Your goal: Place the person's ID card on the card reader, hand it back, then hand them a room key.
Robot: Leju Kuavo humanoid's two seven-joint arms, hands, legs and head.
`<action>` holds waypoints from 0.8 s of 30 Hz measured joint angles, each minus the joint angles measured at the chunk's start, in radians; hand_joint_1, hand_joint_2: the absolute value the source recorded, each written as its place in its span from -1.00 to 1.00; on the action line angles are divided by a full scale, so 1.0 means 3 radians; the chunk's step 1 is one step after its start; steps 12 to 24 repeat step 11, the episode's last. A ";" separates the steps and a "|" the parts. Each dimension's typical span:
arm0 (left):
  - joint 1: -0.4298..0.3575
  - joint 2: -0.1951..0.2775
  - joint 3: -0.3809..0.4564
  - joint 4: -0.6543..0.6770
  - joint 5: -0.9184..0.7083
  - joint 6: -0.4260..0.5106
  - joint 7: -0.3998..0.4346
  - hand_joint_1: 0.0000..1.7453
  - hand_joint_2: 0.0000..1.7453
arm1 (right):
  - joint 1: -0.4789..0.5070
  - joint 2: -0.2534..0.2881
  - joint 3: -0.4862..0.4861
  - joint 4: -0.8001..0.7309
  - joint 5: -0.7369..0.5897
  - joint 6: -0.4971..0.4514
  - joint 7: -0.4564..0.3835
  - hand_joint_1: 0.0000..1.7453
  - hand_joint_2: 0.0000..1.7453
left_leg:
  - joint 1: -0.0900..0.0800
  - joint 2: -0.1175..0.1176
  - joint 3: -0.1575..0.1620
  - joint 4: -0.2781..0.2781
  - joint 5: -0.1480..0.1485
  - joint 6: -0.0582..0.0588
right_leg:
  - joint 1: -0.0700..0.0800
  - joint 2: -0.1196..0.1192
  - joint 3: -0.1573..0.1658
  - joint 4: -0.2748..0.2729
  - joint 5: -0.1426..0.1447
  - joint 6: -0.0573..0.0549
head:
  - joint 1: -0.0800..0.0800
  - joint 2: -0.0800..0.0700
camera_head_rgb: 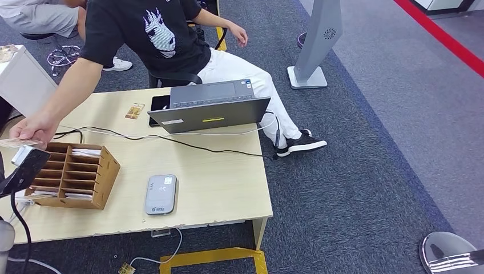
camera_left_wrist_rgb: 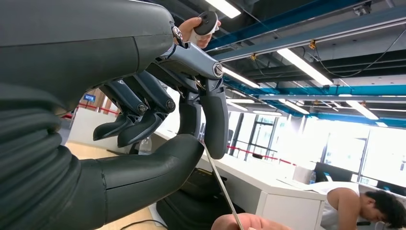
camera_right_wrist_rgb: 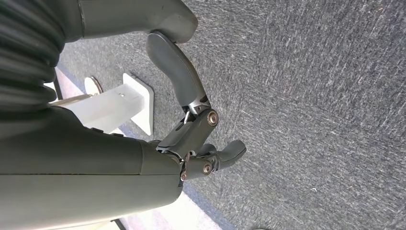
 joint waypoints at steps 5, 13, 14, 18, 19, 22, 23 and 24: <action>-0.0001 -0.0030 0.0001 -0.0001 0.0083 0.0026 -0.0013 -1.00 1.00 | -0.0004 0.0000 0.0002 0.0000 -0.0011 -0.0001 0.0000 -1.00 1.00 | 0.0000 0.0000 0.0000 0.0000 0.0000 0.0000 | 0.0000 0.0000 0.0000 0.0000 0.0000 0.0000 | 0.0000 0.0000; 0.0032 -0.0067 0.0001 -0.0053 0.0119 0.0046 -0.0025 -1.00 1.00 | -0.0003 0.0000 0.0006 0.0000 -0.0026 -0.0022 0.0014 -1.00 1.00 | 0.0000 0.0000 -0.0001 0.0000 0.0000 0.0000 | 0.0000 0.0000 0.0000 0.0000 0.0000 0.0000 | 0.0000 0.0000; 0.0032 -0.0067 0.0001 -0.0053 0.0119 0.0046 -0.0025 -1.00 1.00 | -0.0003 0.0000 0.0006 0.0000 -0.0026 -0.0022 0.0014 -1.00 1.00 | 0.0000 0.0000 -0.0001 0.0000 0.0000 0.0000 | 0.0000 0.0000 0.0000 0.0000 0.0000 0.0000 | 0.0000 0.0000; 0.0032 -0.0067 0.0001 -0.0053 0.0119 0.0046 -0.0025 -1.00 1.00 | -0.0003 0.0000 0.0006 0.0000 -0.0026 -0.0022 0.0014 -1.00 1.00 | 0.0000 0.0000 -0.0001 0.0000 0.0000 0.0000 | 0.0000 0.0000 0.0000 0.0000 0.0000 0.0000 | 0.0000 0.0000; 0.0032 -0.0067 0.0001 -0.0053 0.0119 0.0046 -0.0025 -1.00 1.00 | -0.0003 0.0000 0.0006 0.0000 -0.0026 -0.0022 0.0014 -1.00 1.00 | 0.0000 0.0000 -0.0001 0.0000 0.0000 0.0000 | 0.0000 0.0000 0.0000 0.0000 0.0000 0.0000 | 0.0000 0.0000; 0.0032 -0.0067 0.0001 -0.0053 0.0119 0.0046 -0.0025 -1.00 1.00 | -0.0003 0.0000 0.0006 0.0000 -0.0026 -0.0022 0.0014 -1.00 1.00 | 0.0000 0.0000 -0.0001 0.0000 0.0000 0.0000 | 0.0000 0.0000 0.0000 0.0000 0.0000 0.0000 | 0.0000 0.0000; 0.0032 -0.0067 0.0001 -0.0053 0.0119 0.0046 -0.0025 -1.00 1.00 | -0.0003 0.0000 0.0006 0.0000 -0.0026 -0.0022 0.0014 -1.00 1.00 | 0.0000 0.0000 -0.0001 0.0000 0.0000 0.0000 | 0.0000 0.0000 0.0000 0.0000 0.0000 0.0000 | 0.0000 0.0000; 0.0032 -0.0067 0.0001 -0.0053 0.0119 0.0046 -0.0025 -1.00 1.00 | -0.0003 0.0000 0.0006 0.0000 -0.0026 -0.0022 0.0014 -1.00 1.00 | 0.0000 0.0000 -0.0001 0.0000 0.0000 0.0000 | 0.0000 0.0000 0.0000 0.0000 0.0000 0.0000 | 0.0000 0.0000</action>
